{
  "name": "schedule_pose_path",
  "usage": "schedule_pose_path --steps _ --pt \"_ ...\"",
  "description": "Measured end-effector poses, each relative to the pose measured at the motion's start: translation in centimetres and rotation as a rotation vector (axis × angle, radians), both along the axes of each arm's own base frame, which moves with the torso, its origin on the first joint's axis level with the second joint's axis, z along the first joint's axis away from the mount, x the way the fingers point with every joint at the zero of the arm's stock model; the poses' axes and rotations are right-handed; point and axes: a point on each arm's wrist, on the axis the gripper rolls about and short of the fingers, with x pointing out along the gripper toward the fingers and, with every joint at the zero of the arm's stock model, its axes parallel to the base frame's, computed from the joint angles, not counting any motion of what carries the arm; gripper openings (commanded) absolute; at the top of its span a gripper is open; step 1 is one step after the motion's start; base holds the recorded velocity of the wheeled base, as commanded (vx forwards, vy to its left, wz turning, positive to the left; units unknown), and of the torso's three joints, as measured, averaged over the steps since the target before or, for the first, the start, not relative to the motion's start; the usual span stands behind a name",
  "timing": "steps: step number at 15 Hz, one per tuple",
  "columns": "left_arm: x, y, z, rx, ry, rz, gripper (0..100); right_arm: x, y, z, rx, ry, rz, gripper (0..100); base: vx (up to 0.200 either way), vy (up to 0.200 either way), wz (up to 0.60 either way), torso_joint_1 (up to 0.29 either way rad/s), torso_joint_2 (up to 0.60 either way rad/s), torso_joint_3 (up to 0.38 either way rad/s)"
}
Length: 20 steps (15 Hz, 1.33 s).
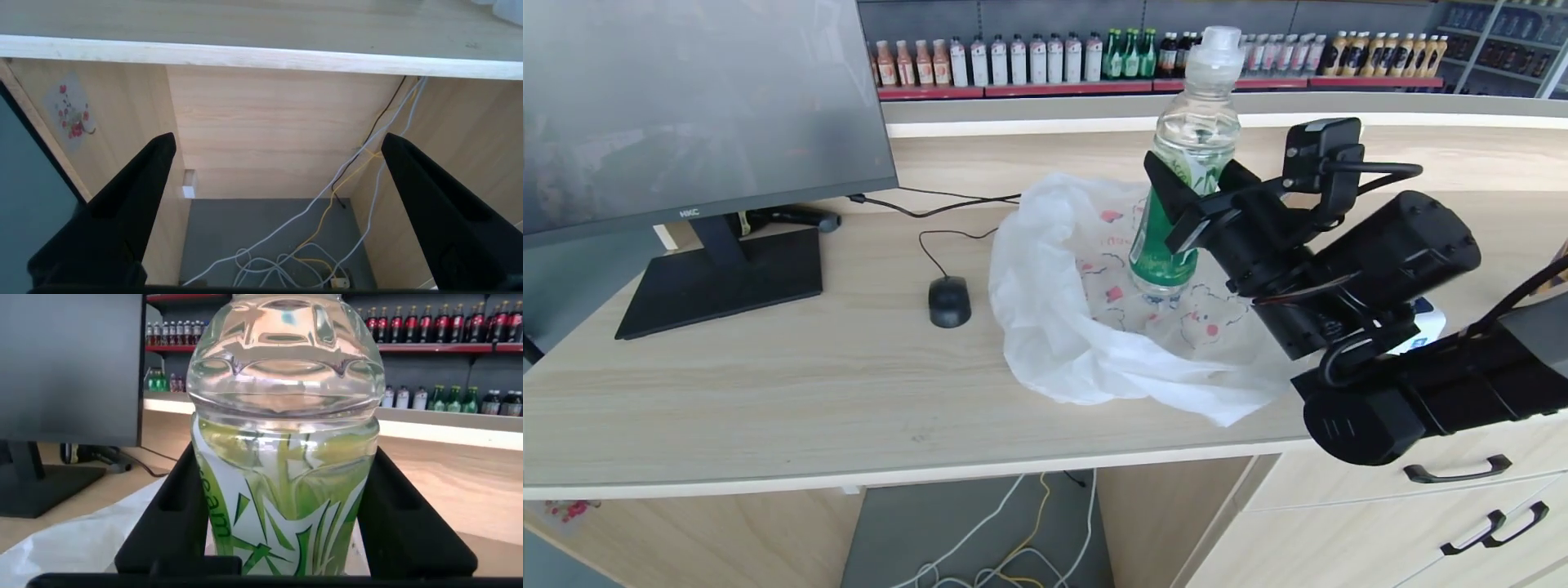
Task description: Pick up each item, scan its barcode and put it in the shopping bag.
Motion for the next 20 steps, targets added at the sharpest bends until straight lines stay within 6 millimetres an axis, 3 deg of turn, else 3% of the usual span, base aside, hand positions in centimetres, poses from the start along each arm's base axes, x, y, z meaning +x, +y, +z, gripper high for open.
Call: schedule_pose_path --steps 7,20 --pt "0.0 0.0 0.0 0.000 0.000 -0.001 100 1.7 1.8 -3.0 -0.028 0.062 0.026 0 0.000 0.000 0.00 0.000 0.00 0.000" --pt "0.0 0.0 0.0 0.000 0.000 0.000 100 2.8 1.8 -5.5 -0.059 0.121 0.011 0 0.000 0.000 0.00 0.000 0.00 0.000"
